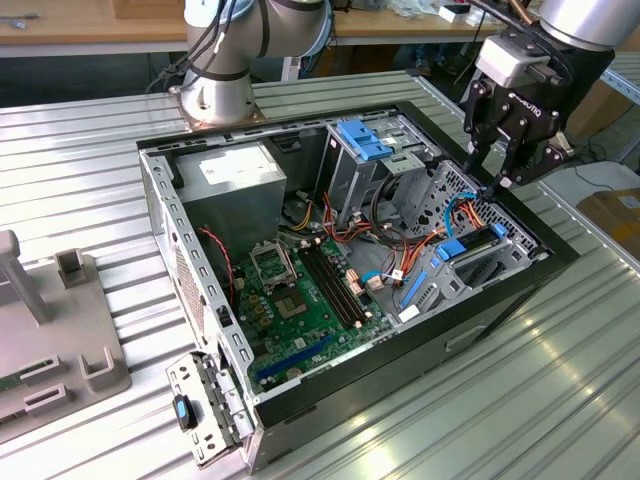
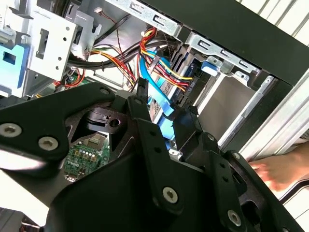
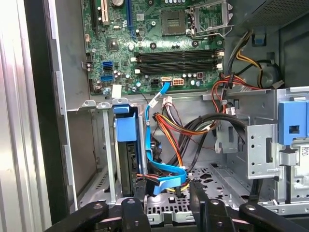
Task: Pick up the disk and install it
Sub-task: 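Insert the second disk wire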
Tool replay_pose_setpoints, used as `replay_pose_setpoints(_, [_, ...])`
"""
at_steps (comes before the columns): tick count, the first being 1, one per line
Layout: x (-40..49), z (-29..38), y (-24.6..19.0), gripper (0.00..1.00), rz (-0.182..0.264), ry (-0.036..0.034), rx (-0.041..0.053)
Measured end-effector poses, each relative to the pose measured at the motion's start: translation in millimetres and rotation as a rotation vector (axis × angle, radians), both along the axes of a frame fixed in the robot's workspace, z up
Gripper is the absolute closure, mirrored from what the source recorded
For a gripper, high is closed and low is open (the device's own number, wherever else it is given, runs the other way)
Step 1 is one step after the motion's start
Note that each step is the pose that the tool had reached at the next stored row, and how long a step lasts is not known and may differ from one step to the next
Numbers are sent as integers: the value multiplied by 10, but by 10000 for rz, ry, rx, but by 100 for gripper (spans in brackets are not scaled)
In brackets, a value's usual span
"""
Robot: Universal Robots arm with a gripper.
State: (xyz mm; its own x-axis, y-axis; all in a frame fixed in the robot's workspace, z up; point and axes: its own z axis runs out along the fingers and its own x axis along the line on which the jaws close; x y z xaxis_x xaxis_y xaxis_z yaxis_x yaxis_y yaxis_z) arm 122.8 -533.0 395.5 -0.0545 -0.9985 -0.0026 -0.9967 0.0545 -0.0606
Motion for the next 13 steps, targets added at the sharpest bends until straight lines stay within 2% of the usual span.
replay_pose_setpoints(2, [-1,11,-20,52,0,0,0])
replay_pose_setpoints(4, [0,11,-117,52,-1,0,0])
replay_pose_setpoints(5, [0,9,-128,52,0,0,-1])
replay_pose_setpoints(13, [-30,-54,-126,52,0,0,-1])
